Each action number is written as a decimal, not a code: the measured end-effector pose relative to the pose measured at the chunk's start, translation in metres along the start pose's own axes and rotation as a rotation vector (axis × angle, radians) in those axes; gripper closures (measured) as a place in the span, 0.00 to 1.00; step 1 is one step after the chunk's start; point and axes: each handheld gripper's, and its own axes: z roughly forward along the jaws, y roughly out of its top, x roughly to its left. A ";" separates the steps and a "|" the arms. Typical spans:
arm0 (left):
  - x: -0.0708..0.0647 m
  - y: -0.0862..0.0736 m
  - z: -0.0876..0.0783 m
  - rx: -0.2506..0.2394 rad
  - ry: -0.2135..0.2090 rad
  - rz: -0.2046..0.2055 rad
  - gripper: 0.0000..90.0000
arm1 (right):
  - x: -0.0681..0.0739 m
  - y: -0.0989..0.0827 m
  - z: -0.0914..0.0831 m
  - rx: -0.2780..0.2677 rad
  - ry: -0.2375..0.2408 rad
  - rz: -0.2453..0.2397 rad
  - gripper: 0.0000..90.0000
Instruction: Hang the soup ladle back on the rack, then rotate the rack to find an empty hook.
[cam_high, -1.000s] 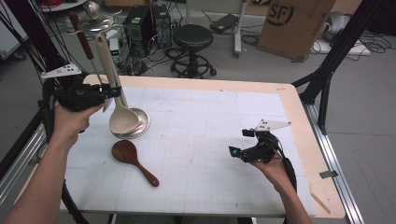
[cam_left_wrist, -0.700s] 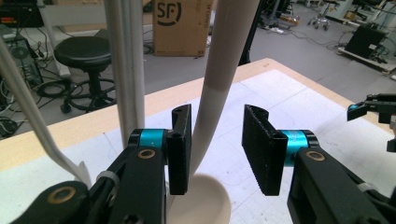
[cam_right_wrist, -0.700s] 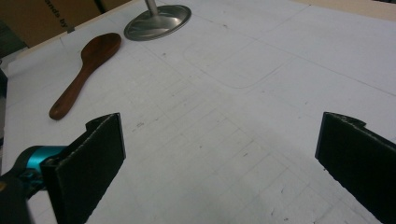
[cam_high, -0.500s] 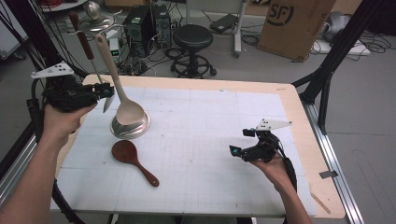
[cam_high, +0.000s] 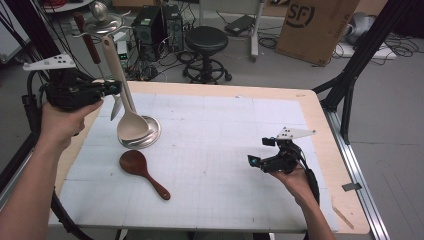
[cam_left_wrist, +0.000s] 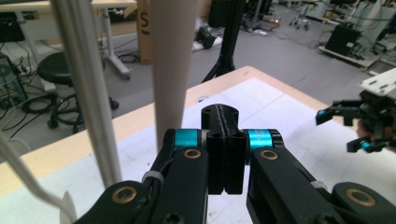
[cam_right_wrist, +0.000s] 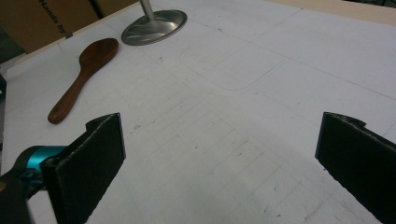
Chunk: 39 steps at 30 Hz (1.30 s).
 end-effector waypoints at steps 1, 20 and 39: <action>-0.001 0.004 0.000 -0.004 -0.002 0.001 1.00 | 0.000 0.000 0.000 0.001 -0.002 -0.001 0.01; -0.018 0.062 -0.001 -0.038 0.000 0.029 1.00 | 0.001 0.000 0.002 0.005 0.000 -0.005 0.01; -0.011 0.067 0.011 -0.065 -0.034 0.030 1.00 | 0.002 -0.001 0.003 0.011 0.006 -0.017 0.01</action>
